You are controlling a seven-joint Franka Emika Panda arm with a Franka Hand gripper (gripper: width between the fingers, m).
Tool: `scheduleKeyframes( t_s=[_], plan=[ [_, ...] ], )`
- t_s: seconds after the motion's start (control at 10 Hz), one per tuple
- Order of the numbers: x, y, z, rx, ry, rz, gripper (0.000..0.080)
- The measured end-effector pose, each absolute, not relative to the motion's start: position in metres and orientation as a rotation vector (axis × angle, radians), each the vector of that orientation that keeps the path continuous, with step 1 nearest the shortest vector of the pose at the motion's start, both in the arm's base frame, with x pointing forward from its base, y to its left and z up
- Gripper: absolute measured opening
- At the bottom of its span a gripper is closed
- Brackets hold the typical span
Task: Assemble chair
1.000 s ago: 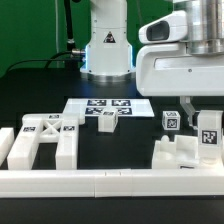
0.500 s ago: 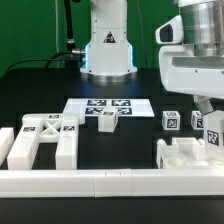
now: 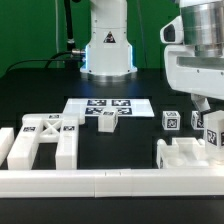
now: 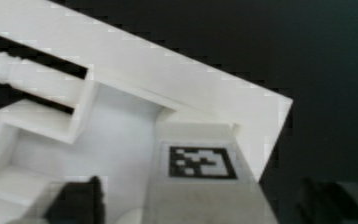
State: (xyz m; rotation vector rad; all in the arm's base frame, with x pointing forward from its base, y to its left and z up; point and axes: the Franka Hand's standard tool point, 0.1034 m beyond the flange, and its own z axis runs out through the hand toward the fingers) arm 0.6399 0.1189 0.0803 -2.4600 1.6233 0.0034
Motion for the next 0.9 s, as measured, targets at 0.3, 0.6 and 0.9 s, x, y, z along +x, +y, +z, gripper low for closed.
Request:
scheduleKeyframes(
  t_s=[0.3, 0.6, 0.9],
  plan=[
    [0.6399, 0.1186, 0.0802, -2.612, 1.369, -0.026, 0.0647],
    [0.6372, 0.1183, 0.0802, -2.843, 0.883, -0.054, 0.0648],
    [0.6376, 0.1112, 0.0797, -2.976, 0.355, -0.083, 0.0648]
  ],
)
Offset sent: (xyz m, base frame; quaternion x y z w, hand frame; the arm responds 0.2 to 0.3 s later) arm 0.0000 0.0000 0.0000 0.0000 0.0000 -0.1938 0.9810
